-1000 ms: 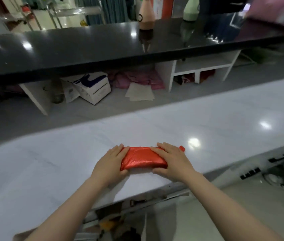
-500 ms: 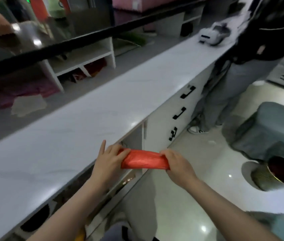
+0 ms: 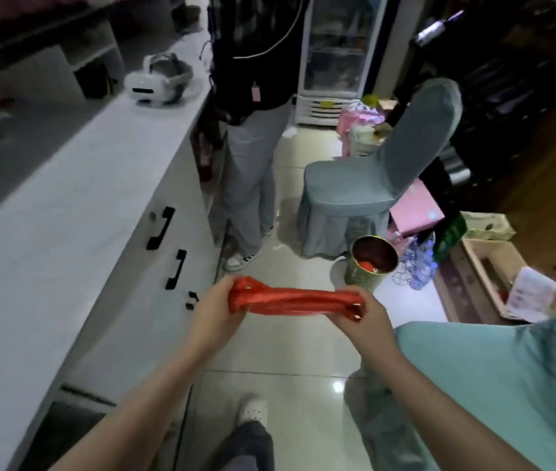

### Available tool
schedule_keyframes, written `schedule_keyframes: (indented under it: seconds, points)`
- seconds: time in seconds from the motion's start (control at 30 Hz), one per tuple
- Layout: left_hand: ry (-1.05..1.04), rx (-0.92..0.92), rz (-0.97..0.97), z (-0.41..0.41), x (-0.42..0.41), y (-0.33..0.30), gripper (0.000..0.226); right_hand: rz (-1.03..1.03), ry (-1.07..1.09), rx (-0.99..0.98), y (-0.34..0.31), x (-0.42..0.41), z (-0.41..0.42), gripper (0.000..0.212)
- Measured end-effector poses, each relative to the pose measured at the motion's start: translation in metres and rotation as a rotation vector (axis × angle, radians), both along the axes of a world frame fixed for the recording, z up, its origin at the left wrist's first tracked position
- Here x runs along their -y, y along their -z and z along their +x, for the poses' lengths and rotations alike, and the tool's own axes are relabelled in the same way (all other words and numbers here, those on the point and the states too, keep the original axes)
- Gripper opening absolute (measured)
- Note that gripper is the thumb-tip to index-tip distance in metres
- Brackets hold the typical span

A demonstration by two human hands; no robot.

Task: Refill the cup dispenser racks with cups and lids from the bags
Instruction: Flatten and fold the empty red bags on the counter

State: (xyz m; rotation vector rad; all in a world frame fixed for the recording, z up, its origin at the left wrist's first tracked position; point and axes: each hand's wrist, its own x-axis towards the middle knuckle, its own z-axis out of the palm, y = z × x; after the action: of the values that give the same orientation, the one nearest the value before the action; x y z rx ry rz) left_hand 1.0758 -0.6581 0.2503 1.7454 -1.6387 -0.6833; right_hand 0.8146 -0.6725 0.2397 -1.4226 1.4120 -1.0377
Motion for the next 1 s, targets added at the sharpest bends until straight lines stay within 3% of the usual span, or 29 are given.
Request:
schedule_keyframes:
  seconds: [0.2,0.47,0.77,1.0]
  points:
    - [0.226,-0.042,0.084,-0.023,0.139,0.000,0.070,0.086,0.278,0.137,-0.001,0.092,-0.027,0.015]
    - [0.522,-0.038,0.102,-0.081,0.271,-0.002,0.089,0.063,0.613,-0.027,-0.002,0.163,-0.069,0.018]
    - [0.634,0.087,0.134,-0.151,0.399,0.044,0.077,0.101,0.783,-0.245,0.047,0.270,-0.148,0.011]
    - [0.582,0.160,0.222,-0.224,0.536,0.086,0.066,0.237,0.728,-0.370,0.128,0.411,-0.234,0.008]
